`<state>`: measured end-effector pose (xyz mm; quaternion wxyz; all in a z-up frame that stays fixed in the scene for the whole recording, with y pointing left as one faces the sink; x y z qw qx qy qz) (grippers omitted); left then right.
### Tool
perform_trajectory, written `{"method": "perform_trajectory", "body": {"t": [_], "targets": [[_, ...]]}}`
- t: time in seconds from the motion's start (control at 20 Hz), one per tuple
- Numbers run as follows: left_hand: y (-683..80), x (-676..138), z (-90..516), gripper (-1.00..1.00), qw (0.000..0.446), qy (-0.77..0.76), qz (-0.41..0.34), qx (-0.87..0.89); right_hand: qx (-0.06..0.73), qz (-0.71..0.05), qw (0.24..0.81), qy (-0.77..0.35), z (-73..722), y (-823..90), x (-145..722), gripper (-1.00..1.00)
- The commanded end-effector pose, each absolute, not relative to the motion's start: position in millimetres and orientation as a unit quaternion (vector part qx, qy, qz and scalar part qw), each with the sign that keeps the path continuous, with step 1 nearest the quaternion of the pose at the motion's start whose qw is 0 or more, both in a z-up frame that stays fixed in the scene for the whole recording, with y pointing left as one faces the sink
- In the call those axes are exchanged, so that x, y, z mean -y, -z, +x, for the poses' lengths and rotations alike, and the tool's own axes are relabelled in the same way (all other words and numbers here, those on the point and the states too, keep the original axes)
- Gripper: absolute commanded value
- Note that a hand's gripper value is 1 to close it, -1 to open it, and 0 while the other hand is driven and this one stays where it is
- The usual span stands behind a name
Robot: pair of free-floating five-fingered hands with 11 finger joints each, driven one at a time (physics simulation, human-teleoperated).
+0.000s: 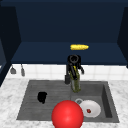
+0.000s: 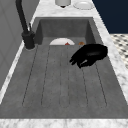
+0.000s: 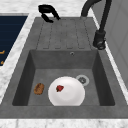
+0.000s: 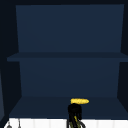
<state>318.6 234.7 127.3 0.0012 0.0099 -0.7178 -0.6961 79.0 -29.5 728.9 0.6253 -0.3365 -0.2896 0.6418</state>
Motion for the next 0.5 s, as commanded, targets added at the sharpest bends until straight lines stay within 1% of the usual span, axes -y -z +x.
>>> {"method": "perform_trajectory", "body": {"t": [0.0, 0.45], "targets": [[-127, -235, 319, 0.0, 0.001, 0.696, 0.01, 0.718, 0.289, -0.342, 0.631, -0.634, 73, -760, 5, 1.0], [-127, -235, 319, 0.0, 0.001, 0.696, 0.01, 0.718, 0.29, -0.344, 0.632, -0.631, 73, -829, -32, 1.0]]}}
